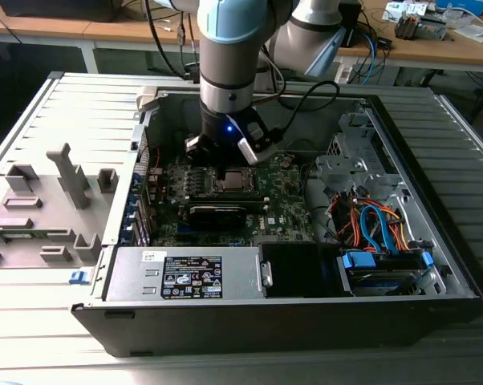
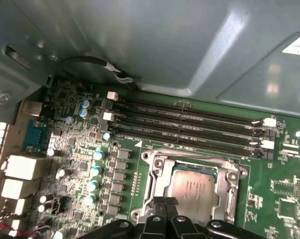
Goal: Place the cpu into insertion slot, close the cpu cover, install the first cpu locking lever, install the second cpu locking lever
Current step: 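Install the second cpu locking lever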
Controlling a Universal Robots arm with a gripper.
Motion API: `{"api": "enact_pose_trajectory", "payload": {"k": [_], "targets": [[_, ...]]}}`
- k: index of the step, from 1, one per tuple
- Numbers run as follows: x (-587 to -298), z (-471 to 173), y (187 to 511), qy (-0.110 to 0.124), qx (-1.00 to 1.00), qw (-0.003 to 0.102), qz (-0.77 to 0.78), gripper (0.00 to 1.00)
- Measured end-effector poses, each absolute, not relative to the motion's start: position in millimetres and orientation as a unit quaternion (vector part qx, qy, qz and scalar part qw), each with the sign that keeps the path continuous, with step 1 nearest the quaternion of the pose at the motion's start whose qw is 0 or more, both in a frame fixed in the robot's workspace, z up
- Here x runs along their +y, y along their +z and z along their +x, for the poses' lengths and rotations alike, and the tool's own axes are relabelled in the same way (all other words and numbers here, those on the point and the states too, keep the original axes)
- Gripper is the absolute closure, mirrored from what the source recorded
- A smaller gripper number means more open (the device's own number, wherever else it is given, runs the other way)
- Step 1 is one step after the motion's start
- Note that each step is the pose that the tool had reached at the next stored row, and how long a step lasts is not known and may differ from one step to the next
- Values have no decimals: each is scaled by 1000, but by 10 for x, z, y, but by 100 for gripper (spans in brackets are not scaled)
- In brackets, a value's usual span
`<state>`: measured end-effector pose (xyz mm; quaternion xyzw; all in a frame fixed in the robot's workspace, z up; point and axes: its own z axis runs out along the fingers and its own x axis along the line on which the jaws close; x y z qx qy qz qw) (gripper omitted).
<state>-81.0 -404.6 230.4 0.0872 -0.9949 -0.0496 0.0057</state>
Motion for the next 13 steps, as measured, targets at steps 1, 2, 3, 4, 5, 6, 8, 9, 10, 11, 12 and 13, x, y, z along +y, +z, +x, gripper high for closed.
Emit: {"api": "enact_pose_trajectory", "payload": {"k": [1,2,3,4,5,6,8,9,10,11,12,13], "targets": [[-4040,-809,2328,-46,-995,6,87,89],[-4036,-808,2362,-42,-995,6,87,89],[-4029,-806,2416,-37,-995,7,87,89],[-4022,-804,2482,-31,-996,8,87,89],[-4020,-804,2512,-29,-996,8,87,89],[-4018,-803,2557,-26,-996,8,87,89],[-4017,-803,2581,-20,-996,9,87,89],[-4017,-803,2582,-20,-996,9,87,89],[-4017,-803,2582,-19,-996,9,87,89],[-4017,-803,2582,-19,-996,9,87,89],[-4016,-803,2582,-19,-996,9,87,89],[-4017,-803,2582,-19,-996,9,87,89]]}}
